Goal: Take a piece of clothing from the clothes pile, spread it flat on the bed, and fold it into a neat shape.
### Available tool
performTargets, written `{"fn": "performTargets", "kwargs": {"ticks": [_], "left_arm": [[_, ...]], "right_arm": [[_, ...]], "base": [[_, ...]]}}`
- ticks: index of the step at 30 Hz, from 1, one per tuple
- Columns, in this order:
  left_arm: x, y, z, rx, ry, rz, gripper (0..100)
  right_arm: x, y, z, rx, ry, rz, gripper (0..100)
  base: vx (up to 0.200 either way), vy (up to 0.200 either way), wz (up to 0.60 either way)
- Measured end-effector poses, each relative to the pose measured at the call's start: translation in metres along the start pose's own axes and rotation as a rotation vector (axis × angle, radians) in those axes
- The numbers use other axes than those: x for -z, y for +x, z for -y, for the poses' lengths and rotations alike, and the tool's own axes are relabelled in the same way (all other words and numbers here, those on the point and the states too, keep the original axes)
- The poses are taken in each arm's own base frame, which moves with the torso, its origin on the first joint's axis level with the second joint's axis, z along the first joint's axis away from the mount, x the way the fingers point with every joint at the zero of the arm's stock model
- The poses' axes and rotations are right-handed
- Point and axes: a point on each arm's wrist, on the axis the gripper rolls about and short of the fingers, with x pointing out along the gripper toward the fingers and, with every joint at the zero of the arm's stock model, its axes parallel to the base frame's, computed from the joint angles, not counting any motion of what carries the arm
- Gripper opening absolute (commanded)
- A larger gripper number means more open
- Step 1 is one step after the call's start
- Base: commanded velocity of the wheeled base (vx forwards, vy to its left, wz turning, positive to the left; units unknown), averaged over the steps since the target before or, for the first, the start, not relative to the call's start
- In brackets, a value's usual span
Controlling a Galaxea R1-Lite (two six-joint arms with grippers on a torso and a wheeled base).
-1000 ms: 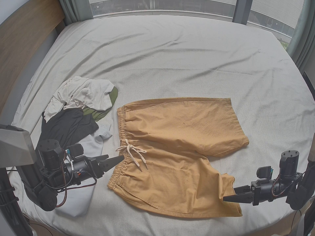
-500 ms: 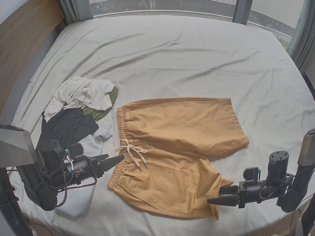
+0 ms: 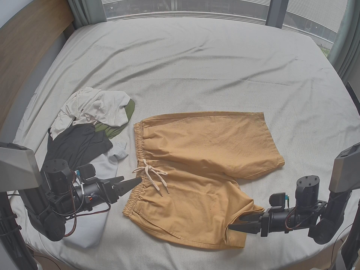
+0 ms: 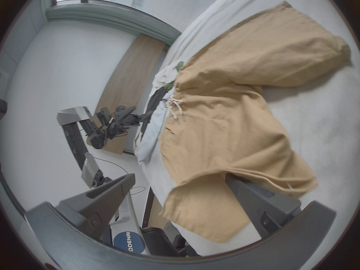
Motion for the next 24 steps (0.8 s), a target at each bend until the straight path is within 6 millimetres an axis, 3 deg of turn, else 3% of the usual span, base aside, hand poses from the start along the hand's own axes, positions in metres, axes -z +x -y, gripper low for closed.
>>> {"fn": "performTargets", "kwargs": {"ticks": [13, 24], "left_arm": [[0.001, 0.0, 0.0, 0.0, 0.012, -0.005, 100], [0.002, 0.001, -0.001, -0.001, 0.011, -0.008, 100]], "right_arm": [[0.005, -0.029, 0.015, 0.105, 0.043, 0.072, 100], [0.002, -0.042, 0.029, 0.183, -0.224, 0.094, 100]], "base": [[0.0, 0.0, 0.0], [0.0, 0.0, 0.0]]}}
